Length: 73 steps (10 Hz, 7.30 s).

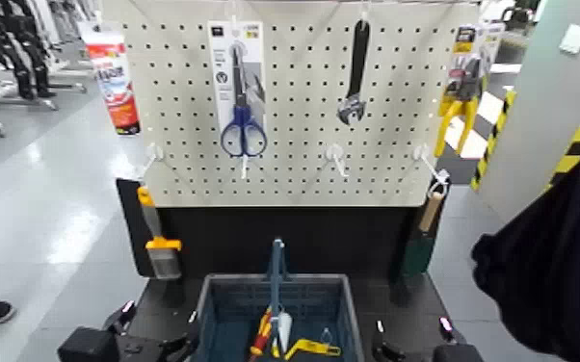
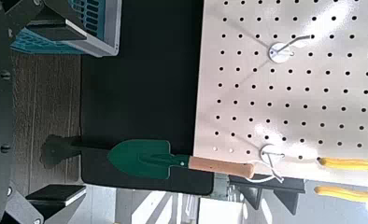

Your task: Put the yellow paint brush into the crate.

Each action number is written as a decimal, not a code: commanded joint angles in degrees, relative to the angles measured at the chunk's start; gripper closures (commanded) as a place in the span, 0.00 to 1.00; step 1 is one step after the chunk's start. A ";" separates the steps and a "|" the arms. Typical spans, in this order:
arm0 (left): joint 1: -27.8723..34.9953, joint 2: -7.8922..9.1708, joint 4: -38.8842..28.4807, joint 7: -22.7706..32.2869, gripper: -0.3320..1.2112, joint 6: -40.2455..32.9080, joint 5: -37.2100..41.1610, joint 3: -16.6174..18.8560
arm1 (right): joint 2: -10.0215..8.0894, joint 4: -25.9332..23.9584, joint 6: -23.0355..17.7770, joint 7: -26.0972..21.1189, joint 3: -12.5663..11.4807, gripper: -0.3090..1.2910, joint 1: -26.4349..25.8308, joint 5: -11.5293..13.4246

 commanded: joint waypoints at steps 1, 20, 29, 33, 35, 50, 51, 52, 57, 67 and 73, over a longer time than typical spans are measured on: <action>-0.09 0.00 0.00 0.14 0.29 0.00 0.09 -0.18 | 0.15 -0.40 0.20 -0.09 -0.29 0.28 0.10 0.18; -23.64 15.21 19.42 -30.80 0.30 10.37 11.16 9.76 | 0.85 0.91 0.64 0.26 1.20 0.28 -0.96 0.00; -39.64 20.74 34.10 -36.87 0.30 9.67 17.49 -5.18 | 1.03 1.62 0.64 0.35 1.82 0.28 -1.48 -0.61; -40.51 21.01 34.98 -37.57 0.55 10.11 18.72 -5.89 | 1.03 1.88 0.37 0.53 1.90 0.28 -1.57 -0.79; -40.43 20.74 34.63 -37.31 0.78 10.37 18.55 -5.80 | 0.94 2.06 0.20 0.44 1.90 0.28 -1.57 -1.14; -30.58 16.61 18.28 -33.53 0.98 12.74 16.52 1.49 | 0.85 2.32 0.72 0.53 2.08 0.28 -1.66 -1.23; -29.35 16.09 15.91 -33.35 0.98 13.54 16.26 2.55 | 0.85 2.32 0.90 0.53 2.17 0.28 -1.75 -1.23; -28.30 15.56 14.06 -33.35 0.98 13.89 16.08 3.43 | 0.85 2.32 0.99 0.53 2.17 0.28 -1.83 -1.23; -25.40 13.36 6.15 -33.00 0.98 16.17 17.49 4.48 | 0.85 2.32 0.99 0.53 2.17 0.28 -1.75 -1.23; -26.80 11.52 18.11 -32.03 0.98 15.91 26.98 -10.46 | 1.11 3.11 -1.03 0.44 1.73 0.28 -1.48 -1.93; -29.09 11.34 26.98 -32.91 0.98 18.02 25.49 -16.79 | 1.11 3.64 -1.91 0.35 1.82 0.28 -1.48 -2.64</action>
